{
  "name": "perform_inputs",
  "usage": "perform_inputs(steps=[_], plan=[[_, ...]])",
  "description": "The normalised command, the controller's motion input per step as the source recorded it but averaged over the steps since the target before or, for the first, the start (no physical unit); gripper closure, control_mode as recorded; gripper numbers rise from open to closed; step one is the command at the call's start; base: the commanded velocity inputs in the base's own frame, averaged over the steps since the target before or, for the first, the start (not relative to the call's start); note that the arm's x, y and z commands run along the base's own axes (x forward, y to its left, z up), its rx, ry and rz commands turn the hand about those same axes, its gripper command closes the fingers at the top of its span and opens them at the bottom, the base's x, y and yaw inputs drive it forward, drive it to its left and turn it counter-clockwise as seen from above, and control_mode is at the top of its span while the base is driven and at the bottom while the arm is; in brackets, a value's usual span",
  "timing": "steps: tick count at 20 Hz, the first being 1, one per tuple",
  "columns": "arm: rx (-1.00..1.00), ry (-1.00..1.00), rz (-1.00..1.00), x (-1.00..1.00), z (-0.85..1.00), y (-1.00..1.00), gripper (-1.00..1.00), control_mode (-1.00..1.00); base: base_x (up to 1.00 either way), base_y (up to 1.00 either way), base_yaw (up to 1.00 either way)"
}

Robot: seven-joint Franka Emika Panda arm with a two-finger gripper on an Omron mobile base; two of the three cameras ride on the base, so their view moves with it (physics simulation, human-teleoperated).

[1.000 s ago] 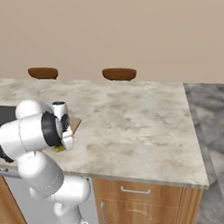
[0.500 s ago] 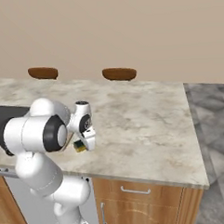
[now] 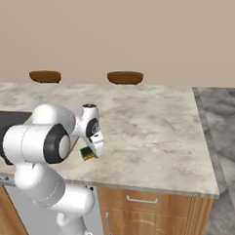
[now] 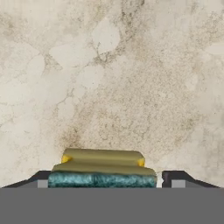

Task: Pick up the sponge from the counter and clean the cutting board by briefly scrubbing or pressing down on the cutting board. Once finished, release the sponge.

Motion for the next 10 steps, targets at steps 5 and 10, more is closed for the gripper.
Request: perform_inputs(steps=[5,10], plan=[[0.0,-0.09,0.04,-0.21,0.62,-0.24,-1.0,-1.0,0.0,0.0,0.0],[0.0,-0.02,0.07,-0.21,0.57,0.0,-1.0,-1.0,0.0,0.0,0.0]])
